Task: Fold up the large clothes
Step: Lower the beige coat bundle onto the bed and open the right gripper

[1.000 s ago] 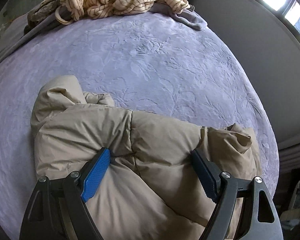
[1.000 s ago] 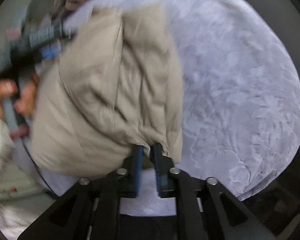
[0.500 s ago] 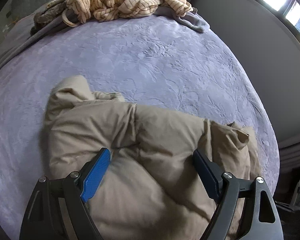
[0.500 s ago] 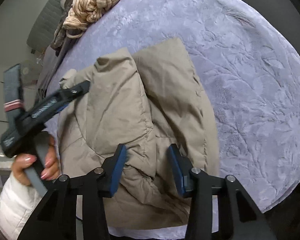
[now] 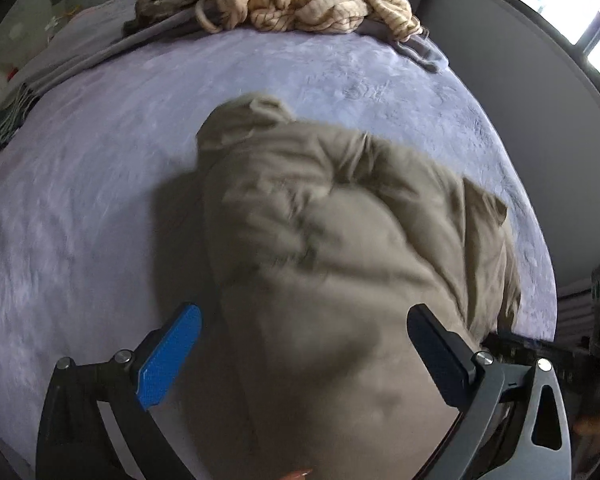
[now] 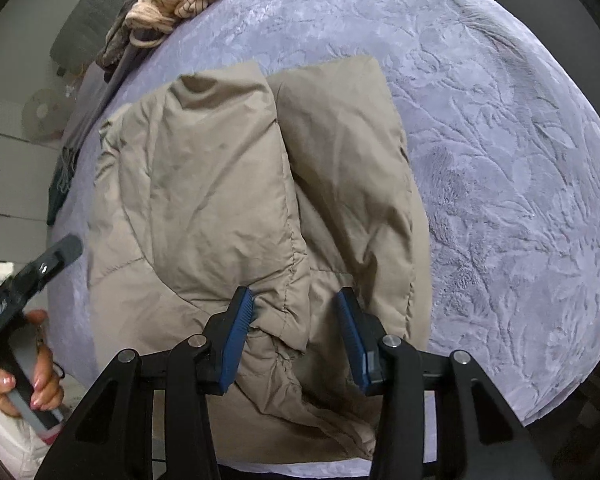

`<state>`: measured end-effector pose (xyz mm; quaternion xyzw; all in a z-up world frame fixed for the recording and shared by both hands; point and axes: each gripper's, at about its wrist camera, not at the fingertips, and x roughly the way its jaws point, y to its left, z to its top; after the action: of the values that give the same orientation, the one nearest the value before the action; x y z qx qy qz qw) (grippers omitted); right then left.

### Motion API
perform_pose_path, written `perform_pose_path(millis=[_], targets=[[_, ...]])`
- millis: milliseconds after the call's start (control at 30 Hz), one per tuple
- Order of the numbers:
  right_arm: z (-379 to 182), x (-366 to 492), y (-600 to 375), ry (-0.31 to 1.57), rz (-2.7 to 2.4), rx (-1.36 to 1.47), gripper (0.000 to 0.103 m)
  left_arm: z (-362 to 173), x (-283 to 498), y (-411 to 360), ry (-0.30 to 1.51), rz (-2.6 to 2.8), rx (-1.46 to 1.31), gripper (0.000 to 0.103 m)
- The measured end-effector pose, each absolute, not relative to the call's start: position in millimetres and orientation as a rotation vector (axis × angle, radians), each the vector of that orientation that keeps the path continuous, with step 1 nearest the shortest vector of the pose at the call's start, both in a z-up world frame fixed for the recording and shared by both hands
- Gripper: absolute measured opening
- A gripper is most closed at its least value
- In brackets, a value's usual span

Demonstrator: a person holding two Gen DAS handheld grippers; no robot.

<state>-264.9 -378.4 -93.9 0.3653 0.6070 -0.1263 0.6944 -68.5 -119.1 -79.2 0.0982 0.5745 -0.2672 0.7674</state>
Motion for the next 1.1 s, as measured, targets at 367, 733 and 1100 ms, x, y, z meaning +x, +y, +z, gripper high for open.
perform_pose_path(millis=[367,733,1100], targets=[[-110.7,-265.6,-366.8,1.4,-0.256,0.755,0.047,-93.5,-96.1,-91.6,1.312,-0.499,0.19,0.103],[-77.0,-278.8,-370.1,1.306,-0.315,0.842,0.053,-87.1,-100.5,-81.4,1.306,-0.528,0.203,0.103],[-57.4,-306.6,-345.2,1.244,-0.406,0.848,0.073,-88.3,-102.3,-54.1,1.317,-0.598,0.177,0.103]])
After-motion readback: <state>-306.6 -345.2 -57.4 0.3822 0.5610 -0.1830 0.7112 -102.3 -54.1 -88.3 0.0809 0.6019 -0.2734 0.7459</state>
